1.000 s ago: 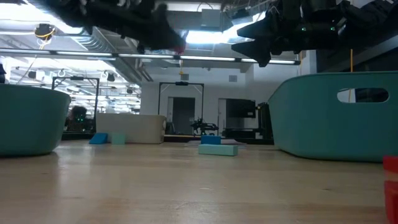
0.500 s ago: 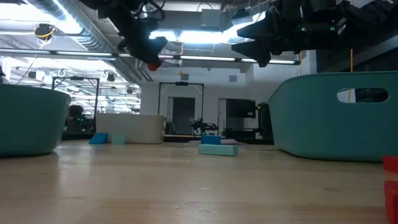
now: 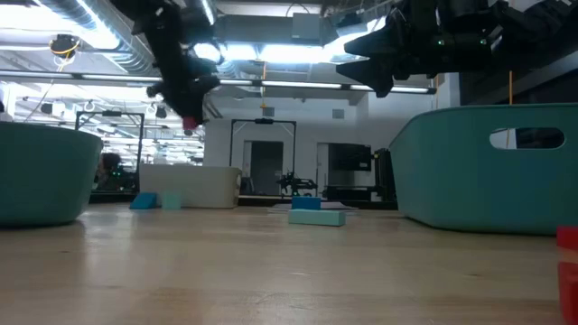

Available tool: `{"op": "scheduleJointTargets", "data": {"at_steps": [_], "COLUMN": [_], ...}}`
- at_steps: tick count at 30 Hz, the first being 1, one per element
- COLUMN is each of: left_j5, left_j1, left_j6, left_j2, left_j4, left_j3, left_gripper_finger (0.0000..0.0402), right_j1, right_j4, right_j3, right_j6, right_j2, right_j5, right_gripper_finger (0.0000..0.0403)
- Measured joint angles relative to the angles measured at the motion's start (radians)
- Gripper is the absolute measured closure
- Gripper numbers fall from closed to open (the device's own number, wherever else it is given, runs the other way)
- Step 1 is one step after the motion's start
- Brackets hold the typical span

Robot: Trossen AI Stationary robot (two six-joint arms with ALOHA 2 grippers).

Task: Sort & place blocks by color
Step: Put the red block into the gray bin

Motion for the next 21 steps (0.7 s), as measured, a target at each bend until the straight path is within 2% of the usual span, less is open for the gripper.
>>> {"op": "scheduleJointTargets", "data": {"at_steps": [9,14,21], "left_j5": [0.069,0.104,0.102], "left_j1": [0.06,0.059,0.059], "left_j6": [-0.038,-0.038,-0.038], "left_j2": [0.169,0.256,0.337], "left_j4": [-0.156,-0.156,-0.112], "left_j3": [0.0,0.0,0.0], "left_gripper_finger": [0.0277,0.0277,0.0277], "right_j1": [0.0,0.0,0.0], "right_j4": [-0.001,-0.001,-0.001], "right_j3": [0.0,0.0,0.0], "right_j6": [0.001,0.004,0.004], "right_j2": [0.0,0.0,0.0], "right_j5": [0.0,0.0,0.0], "right_gripper_finger": [0.0126,0.0126,0.0126]}}
